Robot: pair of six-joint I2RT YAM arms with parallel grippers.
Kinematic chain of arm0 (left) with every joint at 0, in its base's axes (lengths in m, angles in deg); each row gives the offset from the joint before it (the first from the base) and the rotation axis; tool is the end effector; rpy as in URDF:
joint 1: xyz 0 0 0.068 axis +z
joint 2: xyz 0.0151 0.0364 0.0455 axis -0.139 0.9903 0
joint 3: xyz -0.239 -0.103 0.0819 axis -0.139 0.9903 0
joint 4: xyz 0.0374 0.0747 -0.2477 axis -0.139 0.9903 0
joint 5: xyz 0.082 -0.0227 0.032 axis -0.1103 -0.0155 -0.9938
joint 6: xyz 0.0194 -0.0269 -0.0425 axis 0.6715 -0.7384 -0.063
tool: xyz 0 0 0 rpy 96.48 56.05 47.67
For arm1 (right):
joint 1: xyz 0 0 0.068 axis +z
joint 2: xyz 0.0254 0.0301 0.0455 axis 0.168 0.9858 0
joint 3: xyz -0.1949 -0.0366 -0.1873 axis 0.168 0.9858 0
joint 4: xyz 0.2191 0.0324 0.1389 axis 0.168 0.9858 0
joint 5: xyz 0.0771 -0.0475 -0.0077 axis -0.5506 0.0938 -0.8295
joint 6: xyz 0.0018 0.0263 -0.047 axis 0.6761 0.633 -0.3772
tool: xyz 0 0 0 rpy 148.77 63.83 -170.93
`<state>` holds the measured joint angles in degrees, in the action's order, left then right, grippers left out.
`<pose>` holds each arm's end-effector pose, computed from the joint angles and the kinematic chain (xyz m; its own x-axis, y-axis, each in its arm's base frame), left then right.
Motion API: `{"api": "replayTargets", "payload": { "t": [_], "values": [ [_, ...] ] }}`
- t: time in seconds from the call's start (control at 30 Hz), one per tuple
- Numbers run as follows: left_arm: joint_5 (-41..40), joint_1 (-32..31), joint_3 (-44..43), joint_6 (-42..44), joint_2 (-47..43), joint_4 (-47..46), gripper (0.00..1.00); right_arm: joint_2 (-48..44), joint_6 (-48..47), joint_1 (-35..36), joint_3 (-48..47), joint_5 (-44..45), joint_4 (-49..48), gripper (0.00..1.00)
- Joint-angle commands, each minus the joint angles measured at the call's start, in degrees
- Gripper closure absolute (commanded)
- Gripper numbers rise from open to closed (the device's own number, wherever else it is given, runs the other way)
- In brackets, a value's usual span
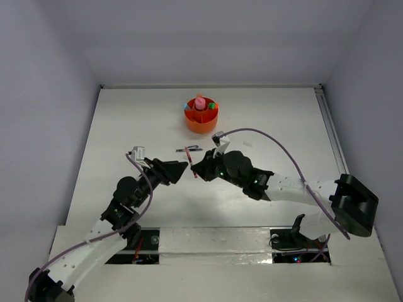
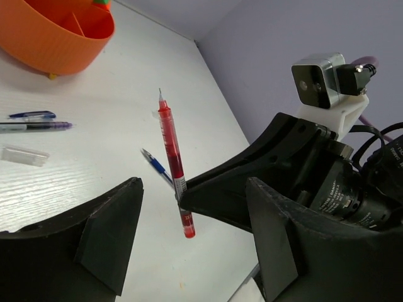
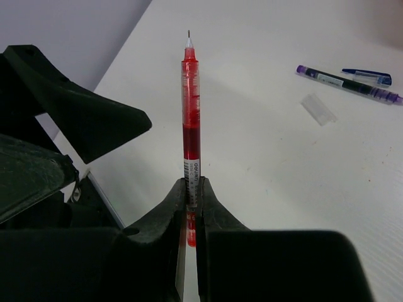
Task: Sort the stationery into containers
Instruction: Pick up the pen cap from the center of the board.
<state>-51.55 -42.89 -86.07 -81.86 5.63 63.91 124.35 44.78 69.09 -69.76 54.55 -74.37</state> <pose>0.1119 -0.0810 0.2445 -0.3201 -0.6031 -0.7306 0.5580 0.5032 -0.6599 0.1622 0.2659 0.2549 -0.5334 0.1502 -0.8324 -0.6013 0.6248 0.4981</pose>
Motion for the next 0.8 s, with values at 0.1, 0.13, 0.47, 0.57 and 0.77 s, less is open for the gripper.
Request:
{"api": "replayTargets", "payload": {
  "t": [0.1, 0.13, 0.47, 0.57, 0.77],
  "values": [
    [5.32, -0.26, 0.59, -0.96, 6.08, -12.10, 0.41, -1.73, 1.52, 0.35, 0.79, -0.78, -8.49, 1.00],
    [5.41, -0.26, 0.50, -0.88, 7.14, -12.45, 0.43, -1.64, 1.52, 0.35, 1.22, -1.31, -9.54, 1.00],
    [5.77, -0.26, -0.38, -0.17, 16.10, -17.72, 0.65, -1.90, 0.21, 0.35, 2.28, -3.86, -11.13, 1.00],
    [5.33, -0.26, -0.20, -0.08, 16.55, -18.95, 0.71, -1.55, 0.03, 0.35, 2.46, -4.30, -10.95, 1.00],
    [7.78, -0.26, 0.06, 0.18, 19.35, -22.73, 0.74, -1.28, 0.21, 0.35, 3.60, -5.71, -13.15, 1.00]
  ]
}}
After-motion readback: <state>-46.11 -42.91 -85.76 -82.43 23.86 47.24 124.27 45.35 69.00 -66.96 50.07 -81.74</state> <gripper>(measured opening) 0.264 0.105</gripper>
